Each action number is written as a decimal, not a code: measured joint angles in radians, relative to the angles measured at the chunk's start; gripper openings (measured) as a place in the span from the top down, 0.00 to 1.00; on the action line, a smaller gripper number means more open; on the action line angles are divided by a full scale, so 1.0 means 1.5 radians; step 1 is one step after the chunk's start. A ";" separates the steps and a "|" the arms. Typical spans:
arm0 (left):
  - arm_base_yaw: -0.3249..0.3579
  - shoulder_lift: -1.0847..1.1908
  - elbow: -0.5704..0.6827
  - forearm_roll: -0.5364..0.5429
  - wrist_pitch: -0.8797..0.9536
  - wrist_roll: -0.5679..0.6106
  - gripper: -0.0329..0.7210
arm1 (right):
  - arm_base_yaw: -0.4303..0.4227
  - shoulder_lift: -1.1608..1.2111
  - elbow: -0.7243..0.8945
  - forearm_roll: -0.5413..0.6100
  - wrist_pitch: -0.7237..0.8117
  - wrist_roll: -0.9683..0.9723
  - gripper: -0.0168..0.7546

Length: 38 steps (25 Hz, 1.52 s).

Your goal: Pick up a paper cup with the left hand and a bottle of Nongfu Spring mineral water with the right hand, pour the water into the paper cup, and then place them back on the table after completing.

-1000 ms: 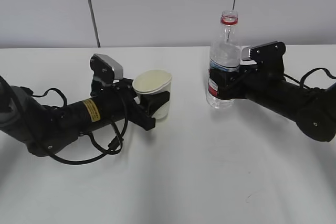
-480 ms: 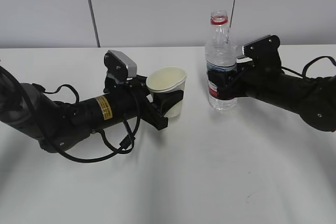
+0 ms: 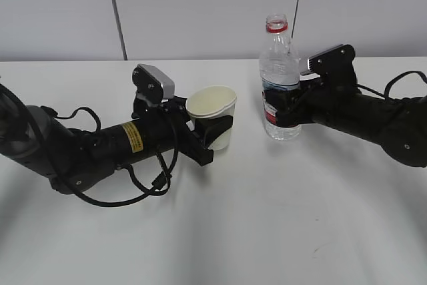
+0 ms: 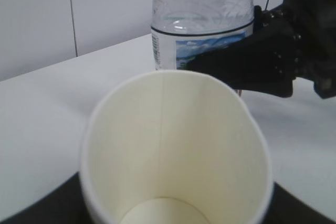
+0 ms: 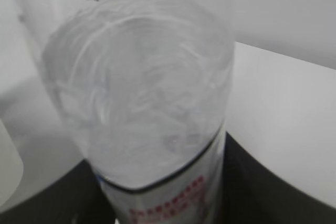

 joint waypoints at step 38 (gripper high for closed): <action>0.000 -0.034 -0.001 0.001 0.055 -0.018 0.45 | 0.000 -0.047 -0.111 -0.184 0.157 -0.285 0.53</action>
